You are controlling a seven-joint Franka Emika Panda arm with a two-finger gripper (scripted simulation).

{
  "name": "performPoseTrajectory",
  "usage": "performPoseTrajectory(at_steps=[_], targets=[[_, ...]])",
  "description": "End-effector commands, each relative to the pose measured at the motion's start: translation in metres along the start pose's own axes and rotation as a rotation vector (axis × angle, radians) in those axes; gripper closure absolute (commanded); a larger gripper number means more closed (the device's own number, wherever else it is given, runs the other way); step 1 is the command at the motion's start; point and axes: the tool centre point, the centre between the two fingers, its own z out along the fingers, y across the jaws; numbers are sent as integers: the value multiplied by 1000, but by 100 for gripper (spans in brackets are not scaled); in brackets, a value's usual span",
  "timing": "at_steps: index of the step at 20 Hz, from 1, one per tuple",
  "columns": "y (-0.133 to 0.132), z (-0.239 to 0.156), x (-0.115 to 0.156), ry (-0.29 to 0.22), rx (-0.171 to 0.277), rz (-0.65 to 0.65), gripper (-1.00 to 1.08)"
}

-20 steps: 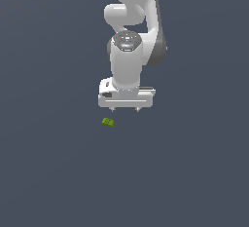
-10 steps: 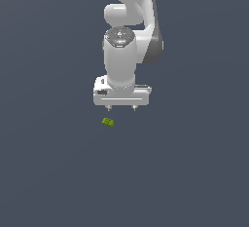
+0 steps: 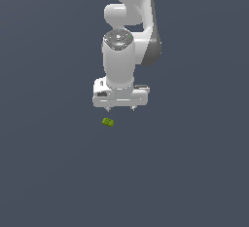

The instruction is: Pick up the object and move it to a goal position.

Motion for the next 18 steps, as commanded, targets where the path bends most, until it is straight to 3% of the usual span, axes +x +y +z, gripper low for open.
performPoseTrajectory(at_steps=[1, 18], targets=[[3, 4, -1, -1, -1, -31, -92], [30, 44, -11, -7, -10, -408, -92]])
